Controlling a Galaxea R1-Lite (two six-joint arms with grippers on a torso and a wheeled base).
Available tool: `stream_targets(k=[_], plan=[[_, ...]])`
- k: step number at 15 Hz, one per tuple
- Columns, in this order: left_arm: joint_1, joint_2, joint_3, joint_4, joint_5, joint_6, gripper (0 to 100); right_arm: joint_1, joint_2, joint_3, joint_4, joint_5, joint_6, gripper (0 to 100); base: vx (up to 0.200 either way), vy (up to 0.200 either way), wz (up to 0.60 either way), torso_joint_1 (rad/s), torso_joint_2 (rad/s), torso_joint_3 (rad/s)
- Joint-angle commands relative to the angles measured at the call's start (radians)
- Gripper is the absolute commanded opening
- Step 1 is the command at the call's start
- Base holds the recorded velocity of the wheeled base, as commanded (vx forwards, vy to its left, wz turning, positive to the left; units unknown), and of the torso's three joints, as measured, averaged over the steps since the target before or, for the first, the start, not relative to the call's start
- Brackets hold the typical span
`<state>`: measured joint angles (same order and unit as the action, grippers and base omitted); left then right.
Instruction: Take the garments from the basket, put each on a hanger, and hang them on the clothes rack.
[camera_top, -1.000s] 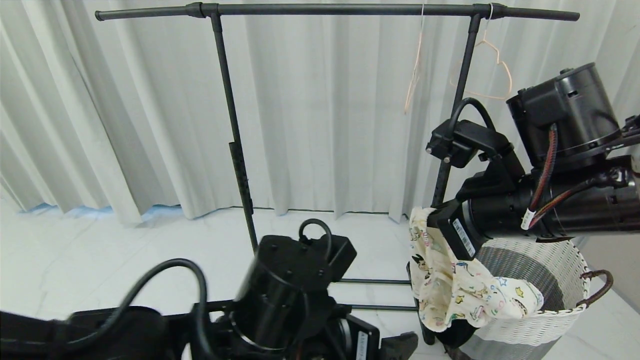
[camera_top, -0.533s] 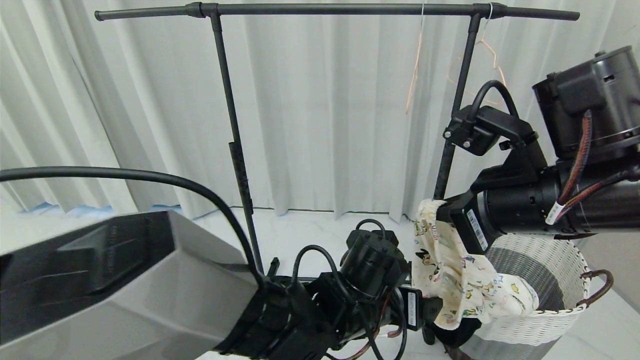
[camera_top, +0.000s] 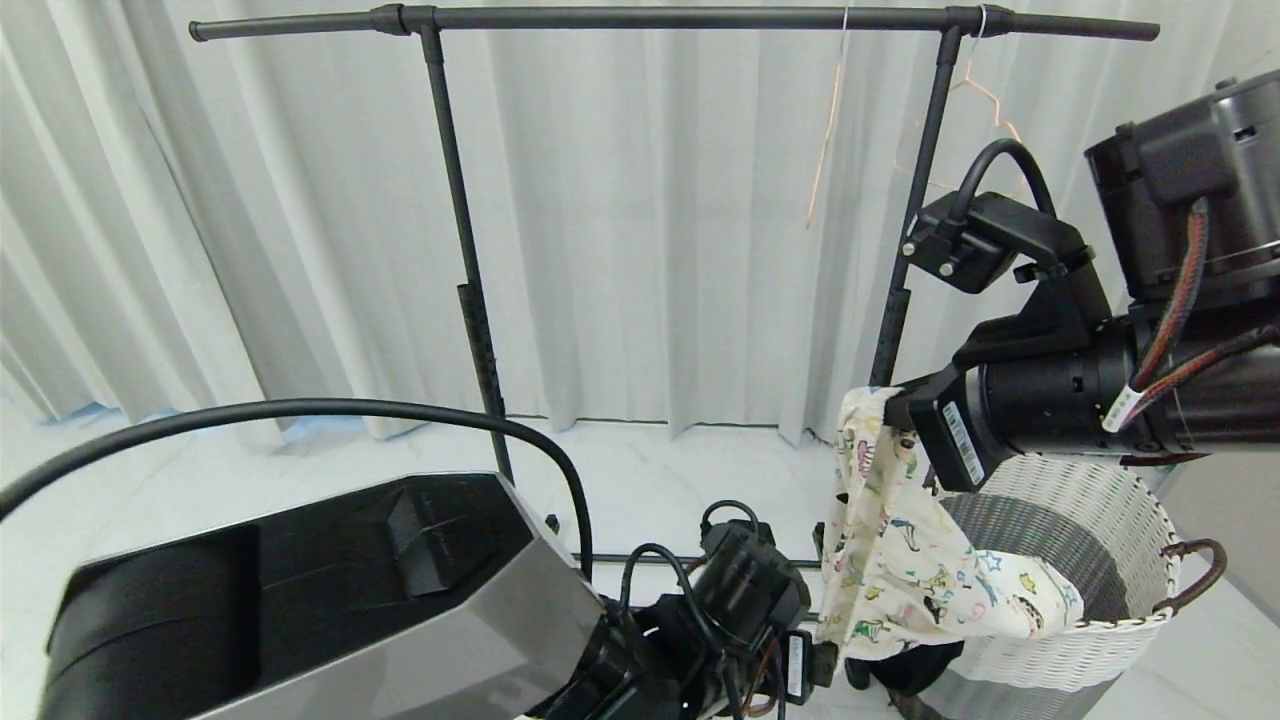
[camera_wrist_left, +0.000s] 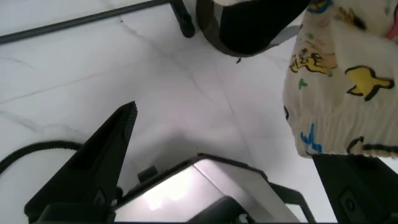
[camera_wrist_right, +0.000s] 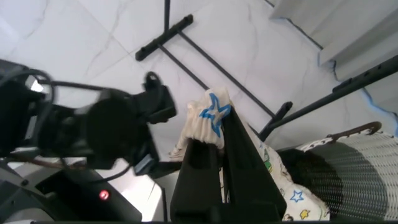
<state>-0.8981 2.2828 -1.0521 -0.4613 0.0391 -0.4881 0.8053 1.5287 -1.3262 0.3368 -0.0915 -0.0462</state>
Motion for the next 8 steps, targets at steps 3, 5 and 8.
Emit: stream_targets(k=[3, 5, 8], plan=[[0.067, -0.371, 0.210, 0.003, -0.022, 0.008, 100, -0.002, 0.044, -0.059, -0.005, -0.001, 0.000, 0, 0.000, 0.000, 0.00, 0.000, 0.00, 0.000], [0.084, -0.537, 0.270, 0.003, -0.038, 0.016, 0, -0.002, 0.064, -0.077, -0.007, -0.001, 0.000, 0, 0.000, 0.000, 0.00, 0.000, 0.00, 0.000], [0.128, -0.723, 0.333, 0.006, -0.025, 0.255, 0, 0.000, 0.064, -0.056, -0.002, -0.001, 0.011, 0, 0.000, 0.000, 0.00, 0.000, 0.00, 0.000]])
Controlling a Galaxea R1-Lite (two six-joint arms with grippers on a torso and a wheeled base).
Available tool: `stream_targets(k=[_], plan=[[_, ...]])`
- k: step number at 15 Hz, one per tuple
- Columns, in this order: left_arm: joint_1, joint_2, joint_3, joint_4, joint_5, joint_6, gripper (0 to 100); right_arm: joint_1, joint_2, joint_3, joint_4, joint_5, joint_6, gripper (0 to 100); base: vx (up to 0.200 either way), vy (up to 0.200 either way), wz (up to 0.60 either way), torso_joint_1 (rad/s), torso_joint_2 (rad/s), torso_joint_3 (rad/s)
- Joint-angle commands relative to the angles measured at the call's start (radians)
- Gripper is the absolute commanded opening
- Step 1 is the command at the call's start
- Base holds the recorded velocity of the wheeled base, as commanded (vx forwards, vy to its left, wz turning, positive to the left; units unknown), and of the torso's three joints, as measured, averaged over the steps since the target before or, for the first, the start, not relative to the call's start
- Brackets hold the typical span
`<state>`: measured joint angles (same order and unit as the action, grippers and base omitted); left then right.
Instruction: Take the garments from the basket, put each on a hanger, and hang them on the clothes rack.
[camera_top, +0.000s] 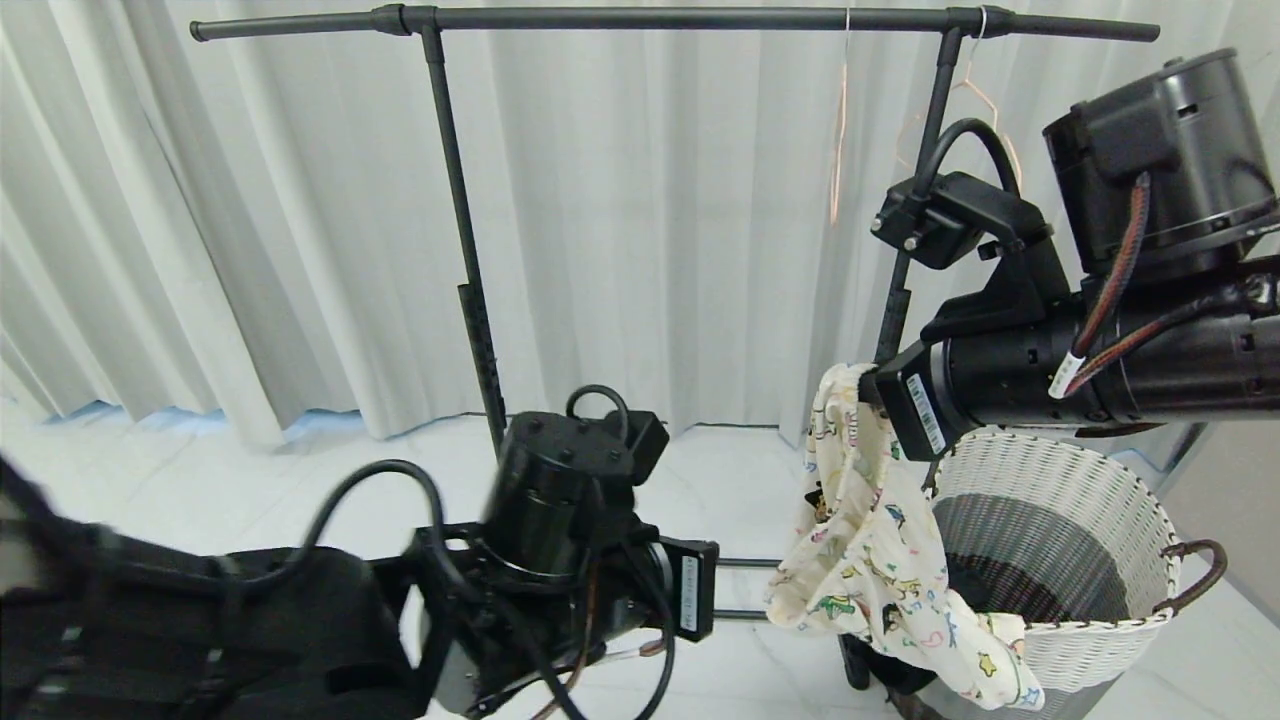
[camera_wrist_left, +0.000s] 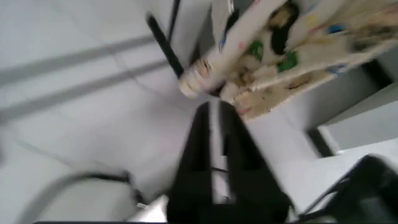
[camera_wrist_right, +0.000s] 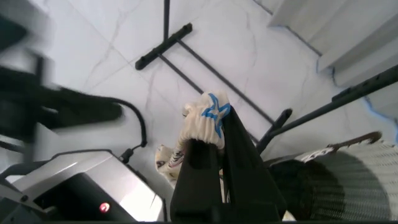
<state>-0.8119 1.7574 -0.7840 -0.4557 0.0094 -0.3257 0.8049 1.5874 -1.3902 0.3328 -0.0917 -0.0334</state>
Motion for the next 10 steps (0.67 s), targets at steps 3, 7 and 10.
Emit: stream_targets(k=[3, 7, 10], plan=[[0.094, -0.273, 0.135, 0.002, 0.015, 0.301, 0, 0.004, -0.024, 0.069, -0.004, -0.003, 0.053, 0, 0.000, 0.000, 0.00, 0.000, 0.00, 0.000], [-0.062, -0.154, 0.164, -0.008, 0.024, 0.097, 0, 0.000, -0.034, 0.086, -0.051, 0.000, 0.058, 0, 0.000, 0.000, 0.00, 0.000, 0.00, 0.000], [-0.105, -0.036, 0.135, -0.129, 0.049, 0.039, 100, -0.003, -0.053, 0.085, -0.052, 0.003, 0.058, 0, 0.000, 0.000, 0.00, 0.000, 0.00, 0.000]])
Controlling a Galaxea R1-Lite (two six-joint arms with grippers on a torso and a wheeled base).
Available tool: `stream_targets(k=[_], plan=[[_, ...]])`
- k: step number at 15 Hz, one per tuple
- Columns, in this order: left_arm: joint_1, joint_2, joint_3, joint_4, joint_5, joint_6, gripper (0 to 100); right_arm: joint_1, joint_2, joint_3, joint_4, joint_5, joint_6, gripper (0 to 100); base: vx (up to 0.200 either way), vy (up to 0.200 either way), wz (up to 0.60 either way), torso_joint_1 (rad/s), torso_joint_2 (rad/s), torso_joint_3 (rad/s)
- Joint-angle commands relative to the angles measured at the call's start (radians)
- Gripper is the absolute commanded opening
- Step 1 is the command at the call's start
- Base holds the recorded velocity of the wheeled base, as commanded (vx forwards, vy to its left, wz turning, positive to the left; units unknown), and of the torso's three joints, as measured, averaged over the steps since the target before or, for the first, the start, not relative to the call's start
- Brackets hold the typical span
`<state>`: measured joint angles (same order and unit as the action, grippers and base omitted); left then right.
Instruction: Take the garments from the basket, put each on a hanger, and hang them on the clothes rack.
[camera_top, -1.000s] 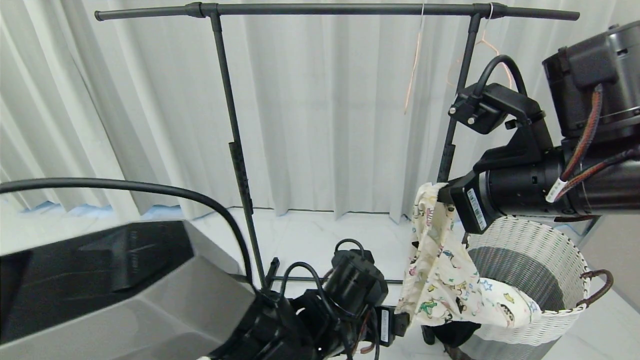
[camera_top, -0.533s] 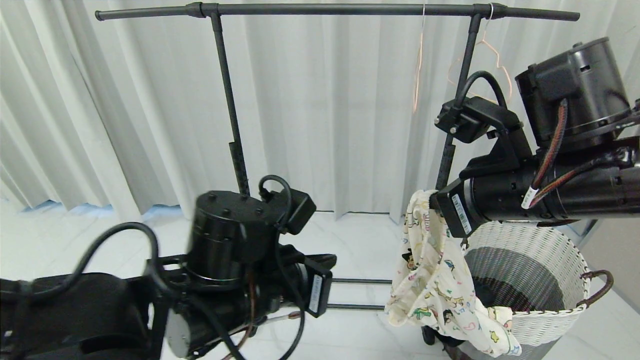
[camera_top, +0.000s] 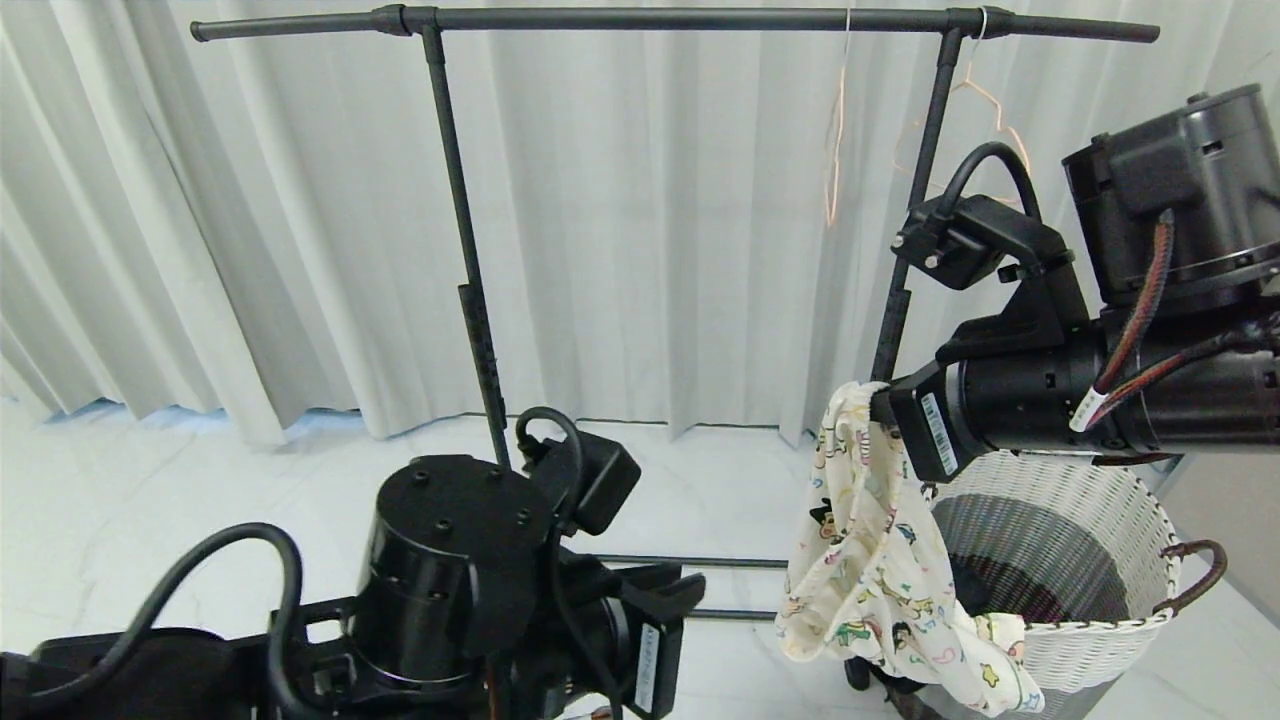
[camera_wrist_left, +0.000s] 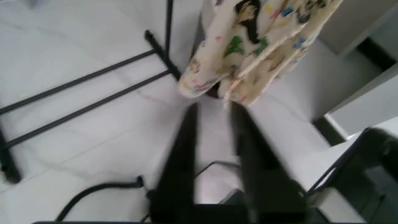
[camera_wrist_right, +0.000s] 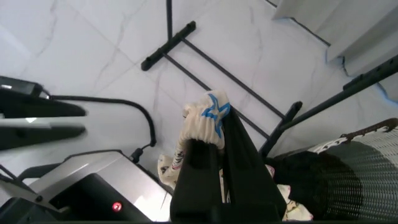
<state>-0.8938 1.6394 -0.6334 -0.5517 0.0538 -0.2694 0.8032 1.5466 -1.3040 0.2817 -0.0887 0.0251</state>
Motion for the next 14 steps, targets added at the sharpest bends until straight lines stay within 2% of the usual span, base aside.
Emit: stream_targets(k=[1, 3, 5, 7, 11, 14], plan=[[-0.023, 0.135, -0.029, -0.083, -0.005, -0.031, 100, 0.001, -0.019, -0.001, -0.001, 0.001, -0.001, 0, 0.000, 0.000, 0.00, 0.000, 0.00, 0.000], [-0.023, 0.237, -0.058, -0.162, -0.054, -0.073, 100, 0.001, -0.031, -0.004, 0.001, 0.004, -0.002, 0, 0.000, 0.000, 0.00, 0.000, 0.00, 0.000], [-0.014, 0.343, -0.089, -0.224, -0.103, -0.080, 100, 0.001, -0.039, -0.004, 0.002, 0.006, -0.002, 0, 0.000, 0.000, 0.00, 0.000, 0.00, 0.000], [0.026, 0.476, -0.170, -0.266, -0.109, -0.079, 100, -0.001, -0.043, -0.003, 0.004, 0.038, -0.002, 0, 0.000, 0.000, 0.00, 0.000, 0.00, 0.000], [0.092, 0.646, -0.308, -0.277, -0.123, -0.074, 100, -0.007, -0.042, -0.001, 0.004, 0.066, -0.002, 0, 0.000, 0.000, 0.00, 0.000, 0.00, 0.000], [0.090, 0.665, -0.259, -0.277, -0.117, -0.059, 100, -0.038, -0.042, 0.002, 0.004, 0.080, -0.002, 0, 0.000, 0.000, 0.00, 0.000, 0.00, 0.000]])
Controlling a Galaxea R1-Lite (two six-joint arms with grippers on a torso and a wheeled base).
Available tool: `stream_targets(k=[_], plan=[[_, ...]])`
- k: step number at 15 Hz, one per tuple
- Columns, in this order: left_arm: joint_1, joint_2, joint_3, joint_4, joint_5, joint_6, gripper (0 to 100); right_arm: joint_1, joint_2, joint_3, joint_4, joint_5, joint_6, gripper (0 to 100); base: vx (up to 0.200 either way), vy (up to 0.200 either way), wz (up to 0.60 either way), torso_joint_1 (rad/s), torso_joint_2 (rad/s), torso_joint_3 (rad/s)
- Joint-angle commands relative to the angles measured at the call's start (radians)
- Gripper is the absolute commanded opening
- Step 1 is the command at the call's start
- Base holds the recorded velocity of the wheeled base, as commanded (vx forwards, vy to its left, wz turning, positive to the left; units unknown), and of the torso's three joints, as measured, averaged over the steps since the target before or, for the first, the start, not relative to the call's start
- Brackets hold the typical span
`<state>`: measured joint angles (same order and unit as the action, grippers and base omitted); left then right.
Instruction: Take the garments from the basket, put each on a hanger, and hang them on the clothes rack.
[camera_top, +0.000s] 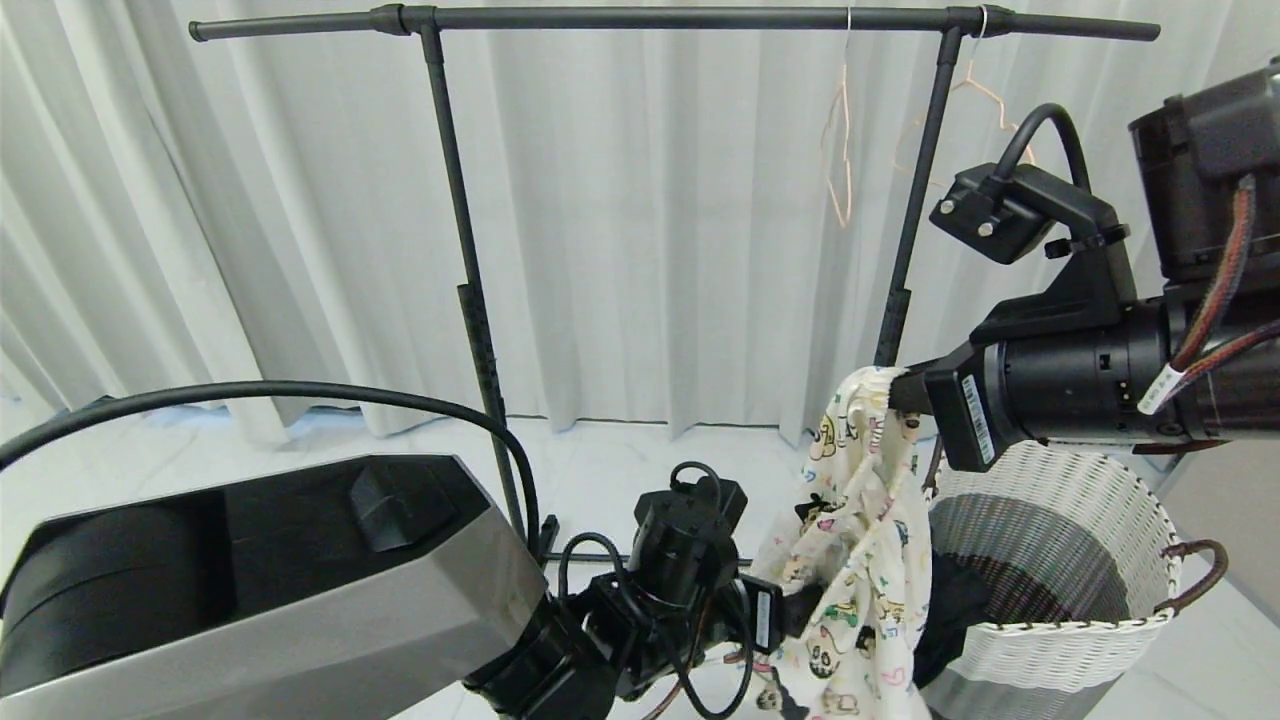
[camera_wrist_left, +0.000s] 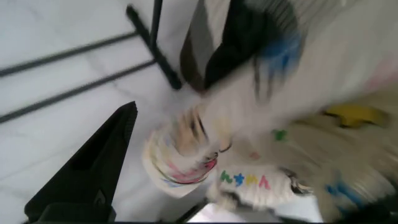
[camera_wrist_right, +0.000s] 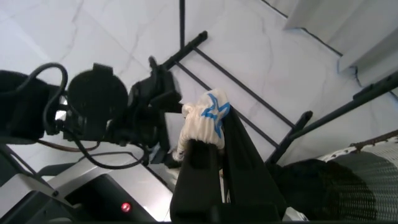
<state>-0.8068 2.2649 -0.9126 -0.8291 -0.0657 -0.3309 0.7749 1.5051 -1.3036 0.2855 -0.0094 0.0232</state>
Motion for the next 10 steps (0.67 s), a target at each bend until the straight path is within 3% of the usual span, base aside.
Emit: stream_targets(k=[1, 8, 10], plan=[[0.003, 0.025, 0.060, -0.001, 0.011, 0.030, 100, -0.023, 0.000, 0.003, -0.002, 0.000, 0.000, 0, 0.000, 0.000, 0.00, 0.000, 0.00, 0.000], [0.006, -0.255, 0.317, -0.001, 0.152, 0.081, 100, -0.054, -0.029, 0.083, -0.003, -0.004, -0.006, 0, 0.000, 0.000, 0.00, 0.000, 0.00, 0.000], [0.006, -0.327, 0.371, -0.001, 0.199, 0.159, 100, -0.051, -0.079, 0.135, 0.012, -0.006, -0.009, 0, 0.000, 0.000, 0.00, 0.000, 0.00, 0.000]])
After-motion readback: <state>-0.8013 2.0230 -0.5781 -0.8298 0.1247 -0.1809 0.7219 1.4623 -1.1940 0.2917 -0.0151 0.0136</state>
